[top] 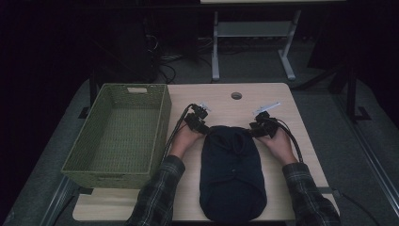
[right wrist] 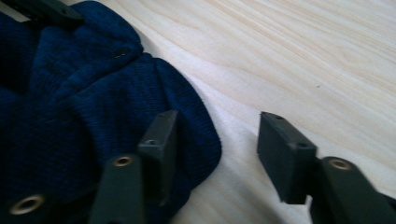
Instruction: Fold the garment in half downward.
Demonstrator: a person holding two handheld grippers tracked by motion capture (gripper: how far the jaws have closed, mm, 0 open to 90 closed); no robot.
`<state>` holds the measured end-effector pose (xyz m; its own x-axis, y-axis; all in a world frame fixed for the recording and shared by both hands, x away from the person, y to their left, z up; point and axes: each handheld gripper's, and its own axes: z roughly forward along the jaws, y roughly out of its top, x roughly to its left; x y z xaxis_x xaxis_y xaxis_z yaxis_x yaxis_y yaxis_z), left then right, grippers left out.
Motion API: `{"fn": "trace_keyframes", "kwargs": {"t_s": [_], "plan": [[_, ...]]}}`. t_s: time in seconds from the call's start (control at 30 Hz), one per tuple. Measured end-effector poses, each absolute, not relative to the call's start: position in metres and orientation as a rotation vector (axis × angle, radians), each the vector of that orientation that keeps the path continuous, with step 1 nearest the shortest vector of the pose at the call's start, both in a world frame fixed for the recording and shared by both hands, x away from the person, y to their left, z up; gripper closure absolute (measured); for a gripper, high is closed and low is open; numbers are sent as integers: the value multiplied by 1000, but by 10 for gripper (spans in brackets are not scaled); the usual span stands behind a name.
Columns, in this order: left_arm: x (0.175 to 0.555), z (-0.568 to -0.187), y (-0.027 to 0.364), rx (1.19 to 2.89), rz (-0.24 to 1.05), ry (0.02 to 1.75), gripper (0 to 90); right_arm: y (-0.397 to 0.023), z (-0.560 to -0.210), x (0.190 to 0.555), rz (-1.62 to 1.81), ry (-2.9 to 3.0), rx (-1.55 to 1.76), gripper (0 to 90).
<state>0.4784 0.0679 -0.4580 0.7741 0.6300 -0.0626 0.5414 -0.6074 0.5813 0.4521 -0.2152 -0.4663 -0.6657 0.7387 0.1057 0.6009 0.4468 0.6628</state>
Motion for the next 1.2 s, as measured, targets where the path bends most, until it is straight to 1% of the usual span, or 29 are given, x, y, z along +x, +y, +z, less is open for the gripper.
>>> {"fn": "trace_keyframes", "kwargs": {"t_s": [0.07,0.2,0.23,0.33,0.5,0.63,0.87,1.03,1.2], "plan": [[477,-457,67,2376,183,855,458,-215,-469,448,1052,2488,1188,547],[475,-457,65,2383,129,811,643,-213,-470,443,1079,2491,1194,665],[474,-457,65,2385,131,809,671,-213,-470,443,1083,2498,1197,676],[473,-457,63,2373,117,805,732,-214,-470,443,1104,2509,1212,726],[472,-456,63,2386,115,796,798,-214,-471,445,1126,2531,1229,815],[471,-456,64,2375,108,822,819,-210,-468,443,1090,2526,1229,833],[470,-447,68,2367,116,843,825,-211,-459,444,1065,2513,1218,848],[468,-430,68,2324,179,820,824,-216,-445,446,1104,2491,1236,850],[467,-410,69,2300,253,791,824,-216,-423,447,1098,2463,1203,850]]}}
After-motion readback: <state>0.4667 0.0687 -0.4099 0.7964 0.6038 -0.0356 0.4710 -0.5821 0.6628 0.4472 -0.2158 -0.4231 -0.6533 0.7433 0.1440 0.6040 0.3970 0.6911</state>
